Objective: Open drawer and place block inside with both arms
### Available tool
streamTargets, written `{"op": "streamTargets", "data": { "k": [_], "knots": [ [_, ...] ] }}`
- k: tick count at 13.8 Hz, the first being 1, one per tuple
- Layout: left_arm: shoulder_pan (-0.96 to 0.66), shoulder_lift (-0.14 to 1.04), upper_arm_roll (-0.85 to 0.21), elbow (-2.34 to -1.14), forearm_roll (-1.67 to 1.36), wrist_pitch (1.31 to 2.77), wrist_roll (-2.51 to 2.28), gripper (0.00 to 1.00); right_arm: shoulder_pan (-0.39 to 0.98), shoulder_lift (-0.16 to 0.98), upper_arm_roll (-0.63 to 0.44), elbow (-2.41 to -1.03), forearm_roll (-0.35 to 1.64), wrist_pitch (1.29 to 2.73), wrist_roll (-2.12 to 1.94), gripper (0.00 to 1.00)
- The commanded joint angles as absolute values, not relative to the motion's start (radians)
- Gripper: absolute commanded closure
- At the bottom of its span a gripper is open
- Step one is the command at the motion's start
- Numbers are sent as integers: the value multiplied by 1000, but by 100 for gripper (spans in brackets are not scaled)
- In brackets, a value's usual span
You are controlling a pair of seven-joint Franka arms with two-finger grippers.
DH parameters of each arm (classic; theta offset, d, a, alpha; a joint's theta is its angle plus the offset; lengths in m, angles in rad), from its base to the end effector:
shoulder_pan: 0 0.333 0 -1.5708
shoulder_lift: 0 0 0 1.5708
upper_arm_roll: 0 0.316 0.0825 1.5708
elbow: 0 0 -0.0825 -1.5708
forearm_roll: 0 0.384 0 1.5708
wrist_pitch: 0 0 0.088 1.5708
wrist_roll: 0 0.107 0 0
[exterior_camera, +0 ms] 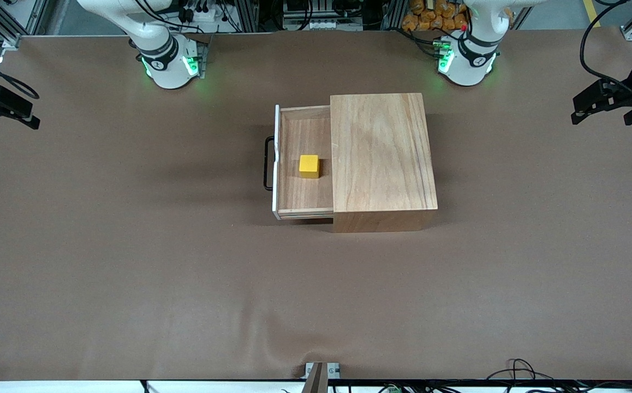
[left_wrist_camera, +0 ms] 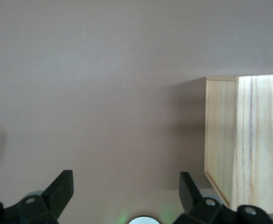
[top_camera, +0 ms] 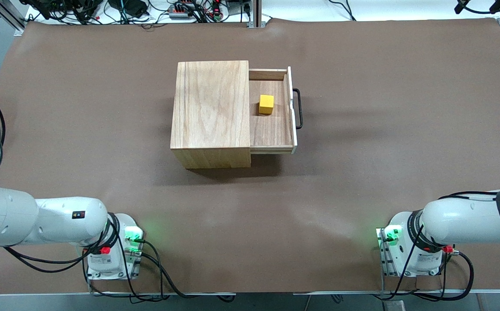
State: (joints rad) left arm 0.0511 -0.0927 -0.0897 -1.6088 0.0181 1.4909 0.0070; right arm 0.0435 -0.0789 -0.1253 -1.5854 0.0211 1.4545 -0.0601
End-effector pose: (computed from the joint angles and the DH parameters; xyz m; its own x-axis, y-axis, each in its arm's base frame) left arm 0.5168 -0.0203 0.6493 0.9987 -0.0435 -0.0257 -0.0442 -0.9987 -0.0262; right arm 0.5160 -0.0428 0.6498 0.9986 -0.0183 -0.0506 -0.0200 -0.9992 -0.0340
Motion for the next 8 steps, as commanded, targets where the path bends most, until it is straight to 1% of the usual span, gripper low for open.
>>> {"op": "streamTargets", "data": {
  "k": [1,3,8],
  "knots": [
    [61,-109,-100,-1611,2,1486,9,0,2,-116,-77,-1609,5,1433,-32,0],
    [60,-109,-100,-1611,2,1486,9,0,-17,-121,-49,-1609,5,1421,15,0],
    [63,-112,-100,-1608,2,1485,9,0,-18,-117,-58,-1609,3,1437,6,0]
  ]
}}
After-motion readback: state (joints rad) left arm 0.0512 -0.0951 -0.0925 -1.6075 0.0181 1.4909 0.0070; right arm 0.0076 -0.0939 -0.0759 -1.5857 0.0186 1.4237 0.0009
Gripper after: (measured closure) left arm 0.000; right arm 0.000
